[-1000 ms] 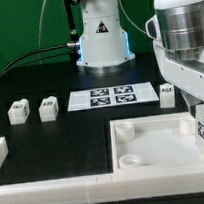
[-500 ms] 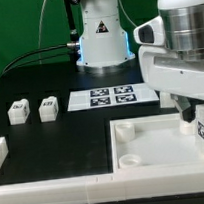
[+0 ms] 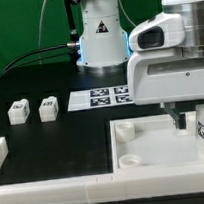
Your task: Assemble one leg
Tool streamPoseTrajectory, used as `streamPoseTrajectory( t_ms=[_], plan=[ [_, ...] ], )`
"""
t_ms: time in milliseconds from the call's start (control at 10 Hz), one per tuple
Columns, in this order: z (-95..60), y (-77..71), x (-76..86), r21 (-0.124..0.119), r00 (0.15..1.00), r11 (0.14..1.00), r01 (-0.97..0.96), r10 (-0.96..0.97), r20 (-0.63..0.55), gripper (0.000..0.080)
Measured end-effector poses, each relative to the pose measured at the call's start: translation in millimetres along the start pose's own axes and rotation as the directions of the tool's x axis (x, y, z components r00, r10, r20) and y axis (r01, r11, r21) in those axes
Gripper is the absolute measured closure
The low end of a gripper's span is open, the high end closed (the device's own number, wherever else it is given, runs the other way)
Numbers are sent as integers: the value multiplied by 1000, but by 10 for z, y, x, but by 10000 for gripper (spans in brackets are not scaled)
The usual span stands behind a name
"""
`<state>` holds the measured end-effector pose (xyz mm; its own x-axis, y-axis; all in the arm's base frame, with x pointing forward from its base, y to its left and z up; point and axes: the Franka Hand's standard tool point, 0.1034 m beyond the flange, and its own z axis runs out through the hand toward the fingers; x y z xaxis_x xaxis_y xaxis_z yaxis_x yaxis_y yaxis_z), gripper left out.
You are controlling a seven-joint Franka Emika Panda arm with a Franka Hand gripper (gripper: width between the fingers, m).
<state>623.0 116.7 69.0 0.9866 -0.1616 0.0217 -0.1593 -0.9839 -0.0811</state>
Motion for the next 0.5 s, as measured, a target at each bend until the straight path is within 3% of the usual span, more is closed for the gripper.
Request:
streamPoseTrajectory(
  t_ms=[300,500],
  plan=[
    [-24,56,2,-2,954,954,299,-299,0,150],
    [-21,65,4,0,957,957,289,-289,0,150]
  ],
)
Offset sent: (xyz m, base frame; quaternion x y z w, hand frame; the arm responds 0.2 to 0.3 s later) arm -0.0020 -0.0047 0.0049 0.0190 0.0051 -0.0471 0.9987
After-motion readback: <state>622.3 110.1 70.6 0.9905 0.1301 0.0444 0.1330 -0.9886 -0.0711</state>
